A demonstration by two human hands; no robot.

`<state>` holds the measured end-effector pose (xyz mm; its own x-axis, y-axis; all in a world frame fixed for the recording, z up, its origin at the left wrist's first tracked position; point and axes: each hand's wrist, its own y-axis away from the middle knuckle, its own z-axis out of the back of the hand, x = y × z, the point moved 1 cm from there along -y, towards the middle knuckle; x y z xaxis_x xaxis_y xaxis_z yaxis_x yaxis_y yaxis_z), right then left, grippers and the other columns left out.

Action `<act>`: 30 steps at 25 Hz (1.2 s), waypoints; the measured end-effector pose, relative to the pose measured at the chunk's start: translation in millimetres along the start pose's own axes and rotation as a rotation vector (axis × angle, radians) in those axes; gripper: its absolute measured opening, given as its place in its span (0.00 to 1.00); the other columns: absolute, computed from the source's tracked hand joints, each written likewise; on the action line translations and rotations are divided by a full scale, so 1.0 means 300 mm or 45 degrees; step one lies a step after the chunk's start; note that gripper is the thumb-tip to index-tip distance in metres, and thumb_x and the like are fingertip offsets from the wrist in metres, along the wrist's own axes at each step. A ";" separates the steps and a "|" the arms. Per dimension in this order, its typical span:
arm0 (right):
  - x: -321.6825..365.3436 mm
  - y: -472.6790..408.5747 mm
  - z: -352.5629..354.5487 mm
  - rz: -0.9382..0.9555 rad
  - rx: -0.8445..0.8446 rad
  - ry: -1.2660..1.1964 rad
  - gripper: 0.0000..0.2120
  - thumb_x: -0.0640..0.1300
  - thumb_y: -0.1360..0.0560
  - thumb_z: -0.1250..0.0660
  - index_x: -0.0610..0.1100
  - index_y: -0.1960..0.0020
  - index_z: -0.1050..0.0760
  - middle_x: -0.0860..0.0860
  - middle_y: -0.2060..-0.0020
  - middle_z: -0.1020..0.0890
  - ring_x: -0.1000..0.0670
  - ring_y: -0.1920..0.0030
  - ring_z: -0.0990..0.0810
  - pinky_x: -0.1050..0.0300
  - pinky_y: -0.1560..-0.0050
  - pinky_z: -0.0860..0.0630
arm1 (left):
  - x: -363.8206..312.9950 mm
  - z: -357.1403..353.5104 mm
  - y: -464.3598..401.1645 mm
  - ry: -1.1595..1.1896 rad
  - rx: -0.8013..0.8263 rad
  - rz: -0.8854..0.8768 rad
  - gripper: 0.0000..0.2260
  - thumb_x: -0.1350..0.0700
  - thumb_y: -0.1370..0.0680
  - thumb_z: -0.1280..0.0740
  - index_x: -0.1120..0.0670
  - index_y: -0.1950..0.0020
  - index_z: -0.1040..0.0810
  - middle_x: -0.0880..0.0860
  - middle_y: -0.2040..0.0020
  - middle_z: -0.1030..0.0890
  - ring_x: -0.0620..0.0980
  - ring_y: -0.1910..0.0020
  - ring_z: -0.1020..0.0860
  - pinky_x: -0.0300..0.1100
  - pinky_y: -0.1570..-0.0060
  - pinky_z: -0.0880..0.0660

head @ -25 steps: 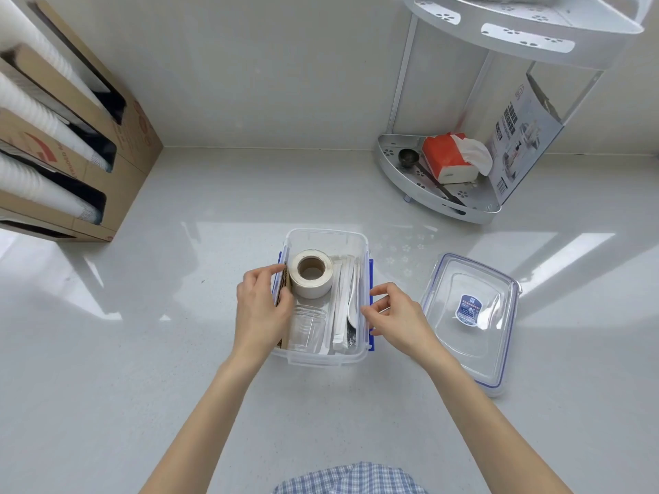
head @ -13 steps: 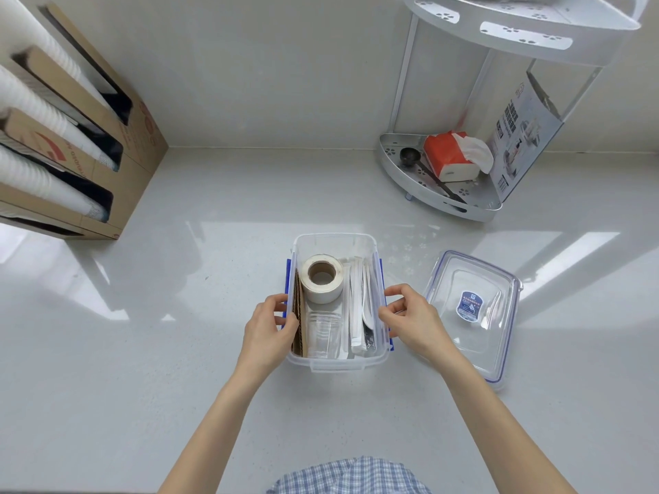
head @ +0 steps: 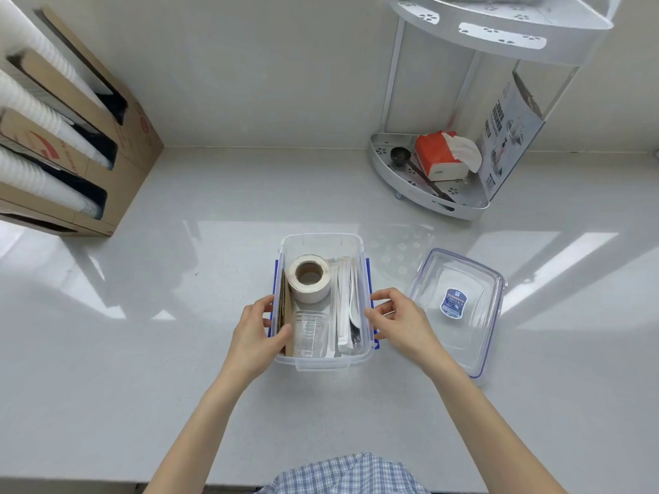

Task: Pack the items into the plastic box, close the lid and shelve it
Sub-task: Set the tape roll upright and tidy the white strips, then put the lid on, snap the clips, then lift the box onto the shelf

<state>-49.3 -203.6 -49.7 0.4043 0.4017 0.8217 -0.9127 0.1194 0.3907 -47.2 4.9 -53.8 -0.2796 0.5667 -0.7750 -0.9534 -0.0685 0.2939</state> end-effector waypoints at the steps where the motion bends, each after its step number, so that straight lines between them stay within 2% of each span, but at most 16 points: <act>1: -0.001 0.001 0.002 0.006 0.011 -0.001 0.12 0.42 0.26 0.36 0.43 0.42 0.28 0.53 0.65 0.25 0.50 0.63 0.23 0.48 0.49 0.20 | -0.001 -0.003 0.002 -0.010 -0.033 -0.002 0.21 0.60 0.26 0.36 0.54 0.34 0.34 0.55 0.38 0.29 0.50 0.49 0.27 0.42 0.51 0.31; 7: 0.000 -0.002 0.007 0.038 0.063 0.005 0.13 0.43 0.25 0.37 0.43 0.41 0.29 0.53 0.65 0.25 0.48 0.61 0.21 0.48 0.49 0.19 | -0.009 -0.031 0.010 -0.107 -0.162 -0.031 0.18 0.61 0.25 0.39 0.56 0.36 0.32 0.58 0.38 0.28 0.51 0.53 0.27 0.48 0.46 0.28; 12: -0.005 -0.001 0.022 0.042 0.100 -0.018 0.13 0.44 0.25 0.38 0.43 0.41 0.29 0.52 0.62 0.24 0.48 0.58 0.21 0.51 0.50 0.20 | -0.016 -0.029 0.014 -0.136 -0.138 0.006 0.18 0.59 0.25 0.39 0.56 0.35 0.32 0.59 0.38 0.28 0.51 0.51 0.28 0.49 0.43 0.30; 15: -0.022 0.000 0.051 0.041 0.097 -0.082 0.12 0.42 0.25 0.39 0.42 0.41 0.28 0.51 0.61 0.23 0.49 0.59 0.21 0.56 0.54 0.21 | -0.033 -0.026 0.010 -0.170 -0.167 0.025 0.21 0.57 0.25 0.38 0.57 0.32 0.35 0.60 0.35 0.32 0.56 0.41 0.29 0.50 0.38 0.33; 18: -0.053 -0.002 0.103 0.028 0.042 -0.079 0.12 0.42 0.24 0.40 0.43 0.42 0.27 0.50 0.60 0.23 0.51 0.60 0.21 0.52 0.49 0.22 | -0.086 -0.033 0.010 -0.174 -0.299 -0.026 0.22 0.58 0.25 0.39 0.57 0.32 0.37 0.59 0.32 0.35 0.58 0.33 0.36 0.52 0.33 0.38; 20: -0.080 0.002 0.155 0.013 0.005 -0.082 0.11 0.41 0.24 0.41 0.43 0.42 0.27 0.49 0.58 0.23 0.51 0.61 0.21 0.50 0.48 0.22 | -0.143 -0.059 0.015 -0.088 -0.346 -0.094 0.19 0.59 0.25 0.40 0.57 0.34 0.34 0.58 0.34 0.33 0.55 0.35 0.33 0.49 0.34 0.35; 21: -0.095 0.004 0.183 0.002 -0.019 -0.090 0.11 0.40 0.24 0.41 0.42 0.42 0.27 0.48 0.58 0.23 0.51 0.61 0.21 0.50 0.49 0.22 | -0.175 -0.077 0.017 -0.050 -0.355 -0.144 0.17 0.60 0.25 0.41 0.57 0.35 0.32 0.58 0.35 0.32 0.52 0.38 0.31 0.43 0.38 0.33; 23: -0.129 0.010 0.240 -0.025 -0.086 -0.089 0.11 0.40 0.24 0.42 0.42 0.43 0.27 0.47 0.57 0.22 0.49 0.60 0.22 0.49 0.48 0.22 | -0.238 -0.126 0.024 0.009 -0.314 -0.245 0.15 0.62 0.24 0.42 0.58 0.38 0.30 0.57 0.38 0.29 0.47 0.45 0.29 0.31 0.50 0.35; 24: -0.150 0.014 0.276 -0.045 -0.129 -0.093 0.11 0.40 0.24 0.42 0.42 0.43 0.27 0.48 0.58 0.22 0.48 0.59 0.22 0.48 0.47 0.22 | -0.271 -0.167 0.025 0.045 -0.259 -0.274 0.14 0.62 0.24 0.42 0.58 0.38 0.30 0.56 0.38 0.27 0.45 0.46 0.29 0.30 0.52 0.35; 27: -0.203 0.018 0.352 -0.120 -0.234 -0.080 0.12 0.41 0.24 0.41 0.42 0.42 0.27 0.51 0.59 0.24 0.47 0.55 0.23 0.46 0.43 0.23 | -0.339 -0.294 0.029 0.144 -0.043 -0.226 0.15 0.62 0.23 0.42 0.58 0.38 0.30 0.54 0.37 0.25 0.45 0.47 0.28 0.36 0.49 0.34; 30: -0.260 0.025 0.417 -0.163 -0.281 0.014 0.14 0.42 0.24 0.41 0.41 0.40 0.28 0.46 0.51 0.23 0.46 0.52 0.24 0.52 0.45 0.26 | -0.390 -0.424 0.042 0.107 0.187 -0.170 0.17 0.59 0.23 0.43 0.57 0.34 0.33 0.52 0.33 0.29 0.47 0.41 0.29 0.38 0.41 0.34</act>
<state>-80.3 -347.6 -58.9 0.5178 0.3805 0.7662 -0.8454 0.3646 0.3903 -40.8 -166.6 -30.6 -0.1660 0.4915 -0.8549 -0.9575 0.1269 0.2589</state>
